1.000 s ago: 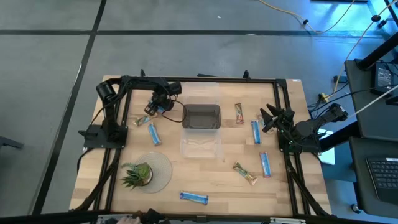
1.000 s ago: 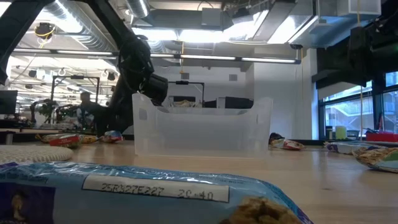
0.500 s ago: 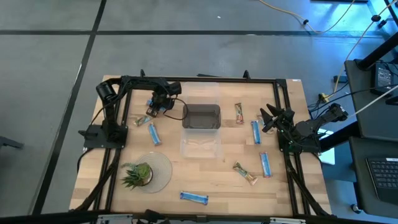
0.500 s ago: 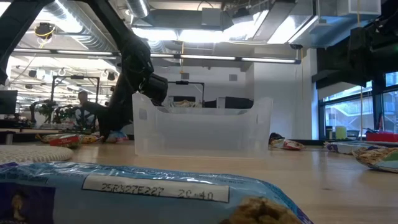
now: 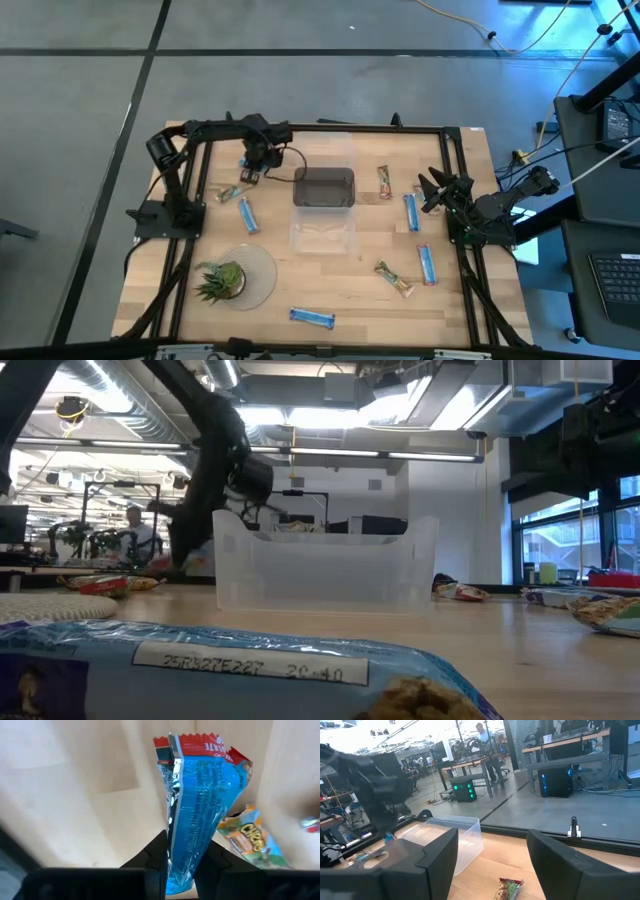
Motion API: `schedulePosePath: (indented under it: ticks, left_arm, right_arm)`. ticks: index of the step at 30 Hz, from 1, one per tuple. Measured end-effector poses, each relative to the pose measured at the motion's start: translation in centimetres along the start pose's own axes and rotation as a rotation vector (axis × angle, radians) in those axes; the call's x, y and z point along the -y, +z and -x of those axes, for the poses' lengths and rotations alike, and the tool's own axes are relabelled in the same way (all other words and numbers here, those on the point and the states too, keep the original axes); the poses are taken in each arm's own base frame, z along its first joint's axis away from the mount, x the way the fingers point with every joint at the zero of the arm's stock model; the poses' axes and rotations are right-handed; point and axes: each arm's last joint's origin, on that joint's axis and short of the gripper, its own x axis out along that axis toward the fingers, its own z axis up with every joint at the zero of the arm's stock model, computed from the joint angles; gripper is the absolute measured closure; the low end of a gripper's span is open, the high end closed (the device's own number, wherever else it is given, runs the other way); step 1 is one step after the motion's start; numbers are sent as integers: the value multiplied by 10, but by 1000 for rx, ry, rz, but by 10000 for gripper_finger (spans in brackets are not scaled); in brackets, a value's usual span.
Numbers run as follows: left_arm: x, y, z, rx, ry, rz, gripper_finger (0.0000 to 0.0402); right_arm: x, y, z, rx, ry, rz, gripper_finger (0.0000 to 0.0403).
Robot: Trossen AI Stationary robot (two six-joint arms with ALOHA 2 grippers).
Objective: Pick and place Granola Bars by type
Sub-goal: Put the red granola bar into the top transparent bin
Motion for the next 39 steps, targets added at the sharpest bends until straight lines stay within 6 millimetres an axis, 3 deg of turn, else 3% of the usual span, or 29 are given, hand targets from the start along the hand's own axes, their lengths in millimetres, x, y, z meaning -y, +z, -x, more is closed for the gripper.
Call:
schedulePosePath:
  ticks: [12,17,23,29,39]
  left_arm:
    - [-16,-8,105,354,206,285,343]
    - [-21,8,133,582,249,326,343]
    - [-16,34,153,881,243,277,343]
    - [-14,59,146,905,271,249,343]
    - [-30,101,83,764,171,295,343]
  right_arm:
    - [0,0,0,0,0,1,164]
    - [0,0,0,0,0,0,164]
    - [0,0,0,0,0,-1,164]
    - [0,0,0,0,0,-7,164]
    - [0,0,0,-1,0,-25,164]
